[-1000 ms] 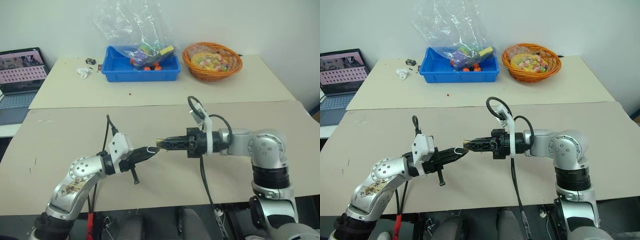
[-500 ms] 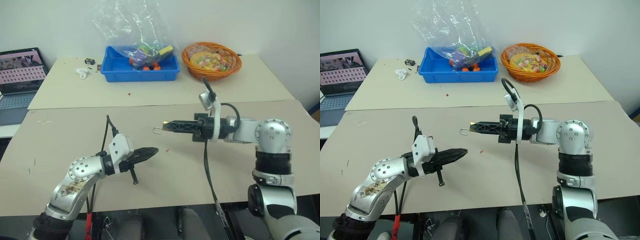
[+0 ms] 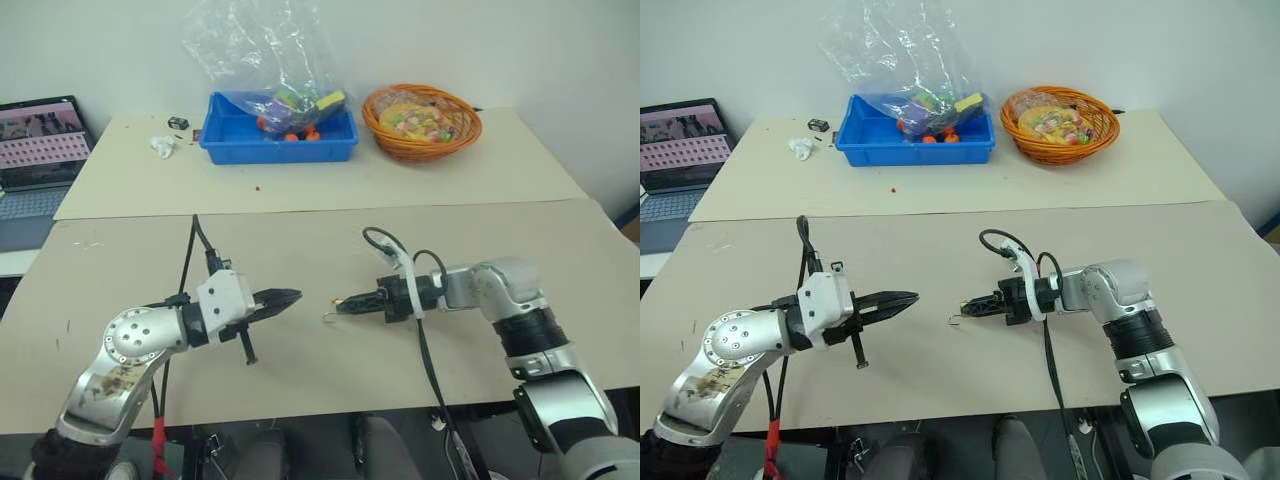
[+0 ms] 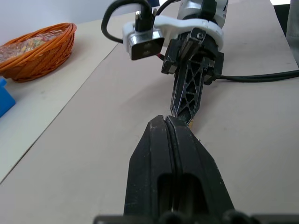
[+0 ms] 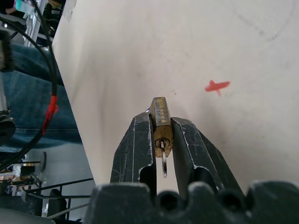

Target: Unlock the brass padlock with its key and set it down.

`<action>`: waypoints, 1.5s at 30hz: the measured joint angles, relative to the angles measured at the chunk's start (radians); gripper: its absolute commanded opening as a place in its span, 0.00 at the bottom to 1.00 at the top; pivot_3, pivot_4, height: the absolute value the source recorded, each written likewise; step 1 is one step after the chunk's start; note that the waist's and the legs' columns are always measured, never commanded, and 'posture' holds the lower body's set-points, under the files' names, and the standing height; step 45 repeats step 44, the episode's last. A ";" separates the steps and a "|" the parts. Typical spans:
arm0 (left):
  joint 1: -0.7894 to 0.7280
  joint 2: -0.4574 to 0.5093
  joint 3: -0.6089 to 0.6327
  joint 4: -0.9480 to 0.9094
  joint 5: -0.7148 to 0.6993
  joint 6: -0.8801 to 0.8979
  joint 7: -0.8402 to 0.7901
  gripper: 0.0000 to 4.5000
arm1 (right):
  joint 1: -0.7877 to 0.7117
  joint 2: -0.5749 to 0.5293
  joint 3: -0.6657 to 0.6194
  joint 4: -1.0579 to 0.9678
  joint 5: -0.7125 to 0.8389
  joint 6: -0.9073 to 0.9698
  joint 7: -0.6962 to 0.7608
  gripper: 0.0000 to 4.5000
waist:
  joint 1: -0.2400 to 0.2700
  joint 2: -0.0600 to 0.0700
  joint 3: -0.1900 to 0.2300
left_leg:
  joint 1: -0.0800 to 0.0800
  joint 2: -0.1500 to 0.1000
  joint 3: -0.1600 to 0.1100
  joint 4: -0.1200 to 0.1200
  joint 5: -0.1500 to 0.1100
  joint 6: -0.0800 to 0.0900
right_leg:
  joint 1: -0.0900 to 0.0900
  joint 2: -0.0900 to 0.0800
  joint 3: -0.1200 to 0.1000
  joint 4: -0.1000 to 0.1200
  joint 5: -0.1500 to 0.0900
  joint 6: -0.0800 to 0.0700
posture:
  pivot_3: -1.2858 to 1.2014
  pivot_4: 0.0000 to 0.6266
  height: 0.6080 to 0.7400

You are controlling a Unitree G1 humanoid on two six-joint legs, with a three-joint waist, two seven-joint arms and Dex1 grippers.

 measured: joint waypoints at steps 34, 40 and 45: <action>0.063 0.024 0.019 -0.048 -0.090 0.219 0.030 0.00 | 0.329 -0.267 -0.103 -0.488 -0.262 -0.685 0.335 0.90 | 0.019 0.000 0.001 | 0.016 0.002 0.001 -0.002 -0.001 0.001 | 0.017 0.001 0.000 -0.002 -0.008 0.010 | 0.52 0.24 0.96; 0.057 0.025 0.019 -0.050 -0.109 0.248 0.033 0.00 | 0.309 -0.250 -0.103 -0.514 -0.262 -0.684 0.296 0.90 | 0.025 0.000 0.001 | 0.016 0.001 0.001 -0.002 -0.001 0.001 | 0.017 0.001 0.000 -0.002 -0.006 0.004 | 0.52 0.24 0.96; 0.009 0.025 0.019 -0.054 -0.114 0.263 0.042 0.00 | 0.303 -0.229 -0.106 -0.489 -0.248 -0.671 0.287 0.90 | 0.027 -0.001 0.001 | 0.016 0.001 0.000 -0.002 -0.001 0.001 | 0.017 0.000 0.000 -0.002 -0.004 0.002 | 0.52 0.24 0.96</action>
